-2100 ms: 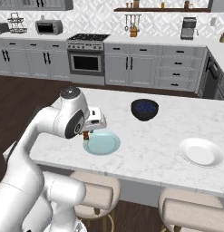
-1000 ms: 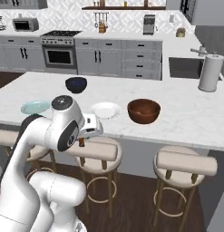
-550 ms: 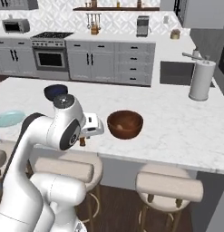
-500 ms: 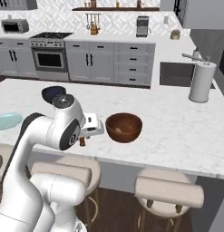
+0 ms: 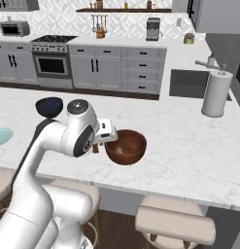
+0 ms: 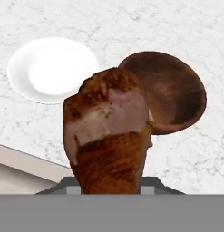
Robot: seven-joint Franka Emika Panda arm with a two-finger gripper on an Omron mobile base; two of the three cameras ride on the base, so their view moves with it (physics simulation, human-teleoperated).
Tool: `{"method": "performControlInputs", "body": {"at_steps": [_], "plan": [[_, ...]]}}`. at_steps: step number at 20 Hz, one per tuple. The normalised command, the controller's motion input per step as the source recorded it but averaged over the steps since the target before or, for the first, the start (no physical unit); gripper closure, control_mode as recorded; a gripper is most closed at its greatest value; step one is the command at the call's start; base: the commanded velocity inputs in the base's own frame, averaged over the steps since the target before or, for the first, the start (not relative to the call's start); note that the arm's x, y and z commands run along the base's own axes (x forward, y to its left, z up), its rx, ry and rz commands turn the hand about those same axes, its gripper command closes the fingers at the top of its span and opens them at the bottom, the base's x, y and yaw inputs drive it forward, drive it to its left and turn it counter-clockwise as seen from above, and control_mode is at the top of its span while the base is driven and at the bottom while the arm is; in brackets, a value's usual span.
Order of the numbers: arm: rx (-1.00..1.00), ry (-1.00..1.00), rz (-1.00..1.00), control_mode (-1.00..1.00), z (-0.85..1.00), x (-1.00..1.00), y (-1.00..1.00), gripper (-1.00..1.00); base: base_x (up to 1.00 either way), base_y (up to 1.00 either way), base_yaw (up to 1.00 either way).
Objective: Pick the chicken drumstick and sweet potato from their plates and place them in the bowl. Then put the bowl in the fridge.
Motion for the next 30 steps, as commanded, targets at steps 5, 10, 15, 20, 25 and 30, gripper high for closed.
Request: {"method": "performControlInputs", "body": {"at_steps": [5, 10, 15, 20, 25, 30], "plan": [[0.03, 0.03, 0.06, -1.0, -0.04, 1.0, -0.54, 1.0, 0.0, 0.0, 0.0], [0.0, 0.08, 0.07, -1.0, -0.4, 0.92, -0.18, 1.0, 0.0, 0.0, 0.0], [0.0, 0.13, 0.05, -1.0, -0.54, 0.45, -0.18, 1.0, 0.0, 0.0, 0.0], [0.0, 0.09, 0.03, -1.0, -0.41, 0.32, -0.09, 1.0, 0.0, 0.0, 0.0], [0.0, 0.06, 0.02, -1.0, -0.32, 0.44, -0.06, -1.0, 0.0, 0.0, 0.0], [0.0, 0.0, 0.01, -1.0, -0.04, 0.03, -0.04, -1.0, 0.0, 0.0, 0.0]]}}
